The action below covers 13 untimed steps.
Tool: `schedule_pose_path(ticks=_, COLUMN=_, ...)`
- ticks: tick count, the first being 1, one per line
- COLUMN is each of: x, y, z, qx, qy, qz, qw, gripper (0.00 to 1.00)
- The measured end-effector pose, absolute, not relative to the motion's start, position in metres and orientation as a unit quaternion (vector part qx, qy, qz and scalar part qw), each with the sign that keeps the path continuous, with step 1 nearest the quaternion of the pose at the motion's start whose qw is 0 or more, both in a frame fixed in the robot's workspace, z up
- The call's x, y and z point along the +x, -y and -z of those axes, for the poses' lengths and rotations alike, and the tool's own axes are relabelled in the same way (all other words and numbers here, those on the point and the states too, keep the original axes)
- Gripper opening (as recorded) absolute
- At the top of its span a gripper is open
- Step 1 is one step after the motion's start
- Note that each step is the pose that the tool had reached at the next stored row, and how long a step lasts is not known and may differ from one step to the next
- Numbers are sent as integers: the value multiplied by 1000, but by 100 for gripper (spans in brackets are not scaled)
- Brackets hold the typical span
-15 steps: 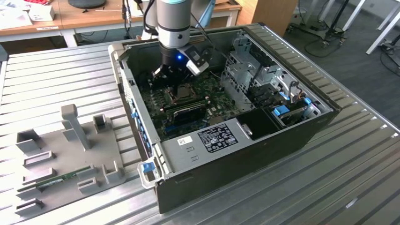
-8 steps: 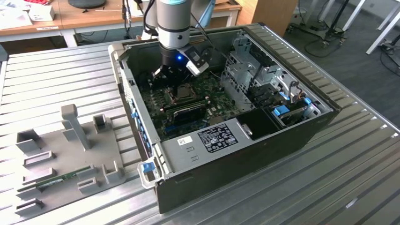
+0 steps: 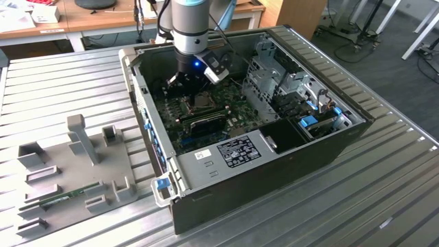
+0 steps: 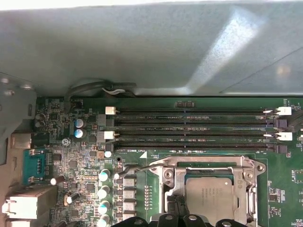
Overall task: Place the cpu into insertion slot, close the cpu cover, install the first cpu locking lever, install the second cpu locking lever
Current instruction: 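Close the cpu cover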
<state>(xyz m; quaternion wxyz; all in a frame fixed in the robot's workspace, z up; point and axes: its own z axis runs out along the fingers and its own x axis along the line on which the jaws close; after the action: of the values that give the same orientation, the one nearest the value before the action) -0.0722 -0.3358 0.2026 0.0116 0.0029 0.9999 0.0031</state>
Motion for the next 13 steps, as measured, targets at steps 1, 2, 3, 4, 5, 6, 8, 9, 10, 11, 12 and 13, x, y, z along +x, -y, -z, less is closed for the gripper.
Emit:
schedule_pose_path(ticks=1, x=-72, y=336, z=-202, qx=3, qy=-1000, qz=-3, qw=12, gripper=10)
schedule_pose_path(ticks=2, x=-72, y=336, z=-202, qx=3, qy=-1000, qz=-3, qw=12, gripper=10)
schedule_pose_path(ticks=3, x=-72, y=336, z=-202, qx=3, qy=-1000, qz=-3, qw=12, gripper=10)
schedule_pose_path(ticks=4, x=-72, y=336, z=-202, qx=3, qy=-1000, qz=-3, qw=11, gripper=10)
schedule_pose_path(ticks=5, x=-72, y=336, z=-202, qx=3, qy=-1000, qz=-3, qw=11, gripper=10)
schedule_pose_path(ticks=6, x=-72, y=336, z=-202, qx=3, qy=-1000, qz=-3, qw=11, gripper=10)
schedule_pose_path(ticks=8, x=-72, y=336, z=-201, qx=3, qy=-1000, qz=-3, qw=12, gripper=10)
schedule_pose_path(ticks=9, x=-72, y=336, z=-201, qx=3, qy=-1000, qz=-3, qw=12, gripper=10)
schedule_pose_path(ticks=10, x=-72, y=336, z=-201, qx=3, qy=-1000, qz=-3, qw=12, gripper=10)
schedule_pose_path(ticks=11, x=-72, y=336, z=-201, qx=3, qy=-1000, qz=-3, qw=12, gripper=10)
schedule_pose_path(ticks=12, x=-72, y=336, z=-200, qx=3, qy=-1000, qz=-3, qw=12, gripper=10)
schedule_pose_path(ticks=13, x=-72, y=336, z=-200, qx=3, qy=-1000, qz=-3, qw=12, gripper=10)
